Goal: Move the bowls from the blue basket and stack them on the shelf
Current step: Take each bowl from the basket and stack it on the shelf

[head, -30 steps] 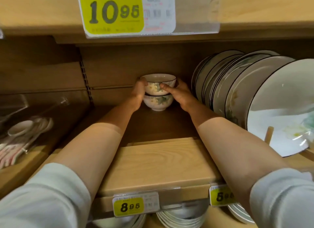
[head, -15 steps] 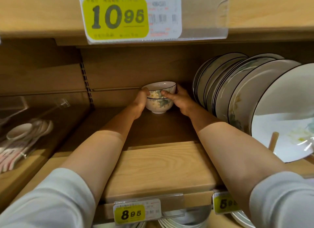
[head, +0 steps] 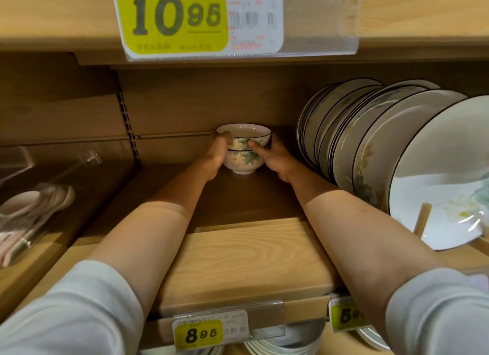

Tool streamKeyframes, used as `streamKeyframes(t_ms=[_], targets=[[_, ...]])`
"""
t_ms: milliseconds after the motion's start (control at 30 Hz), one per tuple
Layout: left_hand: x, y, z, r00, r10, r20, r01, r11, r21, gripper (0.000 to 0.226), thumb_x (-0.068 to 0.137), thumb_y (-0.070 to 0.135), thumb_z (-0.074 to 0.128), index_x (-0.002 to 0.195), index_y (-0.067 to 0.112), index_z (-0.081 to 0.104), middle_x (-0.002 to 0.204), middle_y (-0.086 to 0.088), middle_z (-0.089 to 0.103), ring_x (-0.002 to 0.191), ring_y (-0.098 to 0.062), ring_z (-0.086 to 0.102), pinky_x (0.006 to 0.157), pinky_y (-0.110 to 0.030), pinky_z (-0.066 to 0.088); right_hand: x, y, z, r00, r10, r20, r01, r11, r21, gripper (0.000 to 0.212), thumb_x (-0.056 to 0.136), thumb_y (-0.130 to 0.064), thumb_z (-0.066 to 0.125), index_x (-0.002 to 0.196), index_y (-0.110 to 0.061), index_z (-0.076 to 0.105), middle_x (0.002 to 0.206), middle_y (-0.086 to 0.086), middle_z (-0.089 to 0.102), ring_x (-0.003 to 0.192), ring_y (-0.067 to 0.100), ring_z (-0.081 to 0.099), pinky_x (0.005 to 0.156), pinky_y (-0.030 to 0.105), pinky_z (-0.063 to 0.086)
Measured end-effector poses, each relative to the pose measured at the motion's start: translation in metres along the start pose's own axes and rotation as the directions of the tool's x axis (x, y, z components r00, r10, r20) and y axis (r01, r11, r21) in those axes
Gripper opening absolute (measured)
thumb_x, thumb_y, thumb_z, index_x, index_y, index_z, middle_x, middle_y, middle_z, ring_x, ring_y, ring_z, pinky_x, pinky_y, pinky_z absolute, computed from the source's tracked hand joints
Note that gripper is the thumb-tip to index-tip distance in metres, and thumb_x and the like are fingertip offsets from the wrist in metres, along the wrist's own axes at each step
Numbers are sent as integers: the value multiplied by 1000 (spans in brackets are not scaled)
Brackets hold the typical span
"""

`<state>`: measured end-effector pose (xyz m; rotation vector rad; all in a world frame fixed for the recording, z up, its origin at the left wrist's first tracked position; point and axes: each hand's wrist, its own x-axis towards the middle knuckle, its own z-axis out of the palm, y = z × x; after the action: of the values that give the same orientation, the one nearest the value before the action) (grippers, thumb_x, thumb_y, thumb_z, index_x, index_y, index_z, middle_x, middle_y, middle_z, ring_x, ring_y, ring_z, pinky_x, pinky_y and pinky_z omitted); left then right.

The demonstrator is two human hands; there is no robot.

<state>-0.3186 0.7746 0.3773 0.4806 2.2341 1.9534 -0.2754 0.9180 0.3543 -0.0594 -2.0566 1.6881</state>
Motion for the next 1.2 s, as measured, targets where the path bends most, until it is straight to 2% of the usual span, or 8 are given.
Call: streamKeyframes(t_ms=[133, 333, 533, 733, 900, 1000, 1067, 1200], targets=[[2, -3, -1, 1000, -6, 3, 6, 1000, -24, 16, 90, 24, 39, 89, 25, 55, 96, -4, 61, 88, -18, 57, 82, -34, 45, 2, -3, -1, 999, -29, -15, 29, 1000, 5, 54, 89, -27, 69, 137, -17, 47, 135, 3, 56, 118, 13, 54, 92, 26, 45], [-2, -1, 0, 1000, -7, 15, 7, 1000, -19, 13, 89, 24, 40, 88, 28, 53, 95, -2, 60, 85, -15, 55, 71, -31, 42, 1, -2, 1, 1000, -9, -10, 9, 1000, 2, 56, 91, -28, 67, 140, -14, 43, 139, 5, 53, 121, 13, 51, 95, 26, 44], [-3, 1, -2, 1000, -12, 21, 12, 1000, 2, 16, 89, 23, 41, 97, 25, 54, 96, 1, 58, 87, -14, 53, 69, -31, 39, -2, 1, 1, 1000, -16, -10, 16, 1000, 0, 55, 92, -22, 66, 140, -11, 41, 139, 6, 52, 114, 8, 50, 66, 2, 45], [-9, 3, 1, 999, -30, 24, 30, 1000, -7, 15, 88, 23, 41, 88, 26, 55, 91, 0, 60, 83, -15, 54, 65, -30, 37, -3, -6, 0, 999, 47, 23, -45, 996, -73, 61, 92, -32, 64, 144, -14, 37, 143, 6, 49, 130, 19, 48, 93, 25, 42], [-15, 7, -1, 999, -29, 15, 29, 1000, -7, 28, 87, 20, 43, 109, 16, 59, 101, -6, 62, 85, -18, 57, 66, -29, 39, -12, -16, 1, 997, 73, 24, -70, 992, -108, 69, 92, -35, 63, 148, -16, 28, 148, 7, 44, 135, 22, 43, 112, 41, 38], [-23, 10, -5, 999, -43, 32, 43, 999, 7, 35, 90, 22, 42, 121, 13, 55, 107, -7, 59, 86, -15, 54, 65, -29, 37, -22, -27, 2, 994, 104, -18, -105, 989, -99, 70, 95, -45, 54, 152, -18, 23, 152, 6, 38, 139, 24, 37, 111, 35, 34], [-29, 11, -7, 998, -52, 33, 52, 998, -20, 31, 93, 22, 40, 120, 14, 53, 107, -5, 57, 86, -14, 53, 68, -29, 38, -30, -37, 3, 985, 158, -69, -165, 980, -113, 70, 98, -54, 41, 154, -18, 19, 156, 8, 32, 142, 25, 32, 101, 29, 30], [-48, 17, -11, 999, -53, 4, 53, 992, -118, 30, 96, 21, 38, 122, 12, 52, 107, -7, 59, 91, -17, 55, 77, -31, 41, -53, -61, 3, 971, 178, -161, -187, 981, -46, 60, 102, -53, 26, 150, -18, 31, 153, 9, 38, 138, 26, 37, 92, 29, 29]])
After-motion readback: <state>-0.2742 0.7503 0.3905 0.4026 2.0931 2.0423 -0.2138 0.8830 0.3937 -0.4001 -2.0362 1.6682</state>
